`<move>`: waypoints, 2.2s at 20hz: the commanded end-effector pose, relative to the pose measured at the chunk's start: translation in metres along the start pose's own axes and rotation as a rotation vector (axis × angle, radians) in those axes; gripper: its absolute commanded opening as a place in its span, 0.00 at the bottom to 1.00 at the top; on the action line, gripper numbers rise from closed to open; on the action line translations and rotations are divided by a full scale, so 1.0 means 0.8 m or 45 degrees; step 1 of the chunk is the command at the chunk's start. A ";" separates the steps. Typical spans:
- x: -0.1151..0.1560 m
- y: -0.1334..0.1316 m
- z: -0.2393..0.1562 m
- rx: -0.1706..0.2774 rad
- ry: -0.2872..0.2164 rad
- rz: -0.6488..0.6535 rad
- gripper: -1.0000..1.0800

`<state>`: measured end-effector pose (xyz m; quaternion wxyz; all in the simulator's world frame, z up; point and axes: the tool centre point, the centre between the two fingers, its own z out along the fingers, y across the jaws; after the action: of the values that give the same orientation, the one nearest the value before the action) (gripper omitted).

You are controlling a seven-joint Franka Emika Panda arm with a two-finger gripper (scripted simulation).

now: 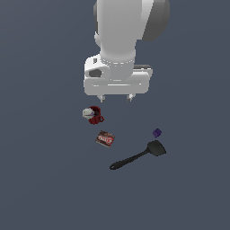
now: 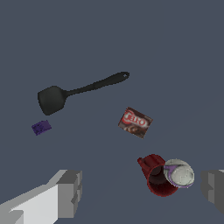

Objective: Pick up a designated object from a clutter of objects.

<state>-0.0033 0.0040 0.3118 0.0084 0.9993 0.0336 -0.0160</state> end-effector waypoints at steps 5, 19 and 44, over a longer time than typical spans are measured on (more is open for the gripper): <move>0.006 0.005 0.021 0.000 0.002 -0.092 0.96; 0.024 0.027 0.107 -0.002 0.013 -0.472 0.96; 0.021 0.063 0.271 -0.003 0.040 -1.205 0.96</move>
<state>0.0109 -0.0473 0.1017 0.0011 0.8818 0.4716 -0.0041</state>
